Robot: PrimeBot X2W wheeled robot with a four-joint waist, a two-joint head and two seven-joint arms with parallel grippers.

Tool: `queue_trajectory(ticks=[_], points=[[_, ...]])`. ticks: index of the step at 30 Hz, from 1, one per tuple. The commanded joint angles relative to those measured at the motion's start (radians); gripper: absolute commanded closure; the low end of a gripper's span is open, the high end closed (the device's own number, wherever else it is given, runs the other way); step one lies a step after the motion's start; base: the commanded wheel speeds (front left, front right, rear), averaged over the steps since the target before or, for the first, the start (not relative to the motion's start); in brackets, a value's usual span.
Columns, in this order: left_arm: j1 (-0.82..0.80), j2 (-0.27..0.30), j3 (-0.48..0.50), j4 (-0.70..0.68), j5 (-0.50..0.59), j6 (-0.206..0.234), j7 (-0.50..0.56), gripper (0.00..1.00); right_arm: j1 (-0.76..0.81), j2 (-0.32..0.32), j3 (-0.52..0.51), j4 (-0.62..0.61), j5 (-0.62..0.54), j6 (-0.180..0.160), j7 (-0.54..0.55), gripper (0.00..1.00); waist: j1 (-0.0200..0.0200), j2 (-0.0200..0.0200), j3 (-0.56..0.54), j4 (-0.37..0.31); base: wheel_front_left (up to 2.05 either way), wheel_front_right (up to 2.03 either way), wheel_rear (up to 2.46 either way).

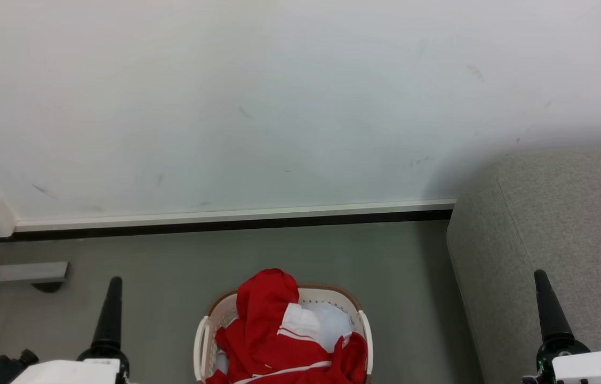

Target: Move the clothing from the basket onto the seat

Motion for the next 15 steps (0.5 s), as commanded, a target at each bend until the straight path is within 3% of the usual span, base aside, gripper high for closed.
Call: queue_trajectory(ticks=[1,15], points=[[-0.022,0.014,0.002,-0.022,0.035,-0.005,-0.006,0.00,-0.032,-0.008,0.005,-0.021,-0.023,0.000,-0.010,0.00,0.0000,0.0000,0.000,-0.001,0.00,0.00,0.00],[-0.013,0.020,0.002,-0.044,0.382,-0.006,-0.057,0.00,-0.035,-0.013,0.055,-0.019,-0.358,-0.001,-0.060,0.00,0.0000,0.0000,-0.004,-0.007,0.00,0.00,0.00]])
